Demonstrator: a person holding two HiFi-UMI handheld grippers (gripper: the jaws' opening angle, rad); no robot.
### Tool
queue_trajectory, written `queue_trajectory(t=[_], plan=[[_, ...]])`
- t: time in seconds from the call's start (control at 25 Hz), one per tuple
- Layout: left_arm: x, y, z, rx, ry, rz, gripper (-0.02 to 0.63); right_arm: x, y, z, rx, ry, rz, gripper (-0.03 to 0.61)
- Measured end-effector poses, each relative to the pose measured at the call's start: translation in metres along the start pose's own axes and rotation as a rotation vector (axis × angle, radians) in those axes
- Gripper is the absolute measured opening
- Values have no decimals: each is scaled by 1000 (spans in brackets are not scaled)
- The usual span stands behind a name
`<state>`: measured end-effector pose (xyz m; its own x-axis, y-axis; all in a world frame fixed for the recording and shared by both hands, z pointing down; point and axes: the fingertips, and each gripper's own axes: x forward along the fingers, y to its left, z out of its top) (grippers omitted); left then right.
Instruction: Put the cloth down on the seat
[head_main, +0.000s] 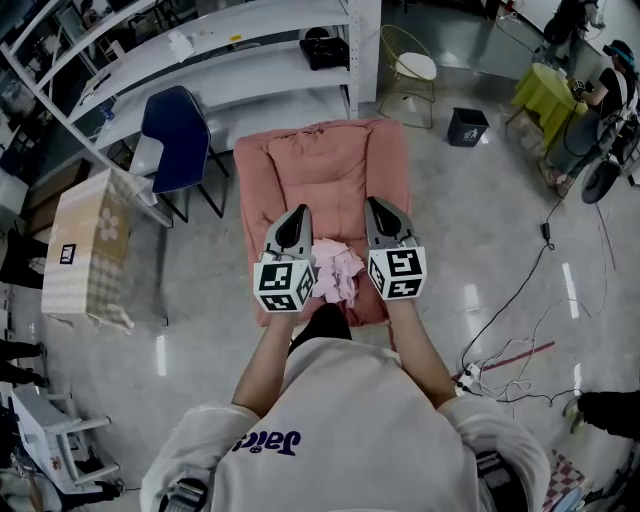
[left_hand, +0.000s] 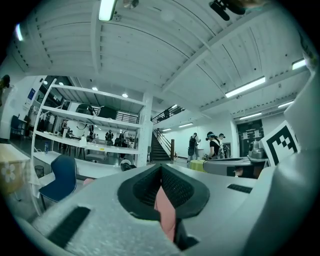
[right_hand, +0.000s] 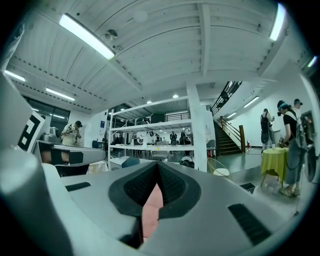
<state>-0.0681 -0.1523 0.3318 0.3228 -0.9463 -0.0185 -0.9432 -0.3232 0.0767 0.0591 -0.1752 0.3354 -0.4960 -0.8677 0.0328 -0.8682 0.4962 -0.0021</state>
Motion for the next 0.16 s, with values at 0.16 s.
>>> queue_trajectory(t=[0.16], plan=[[4,4,-18,-22,37,19,14,6,1,-13,-16,28,30,17]])
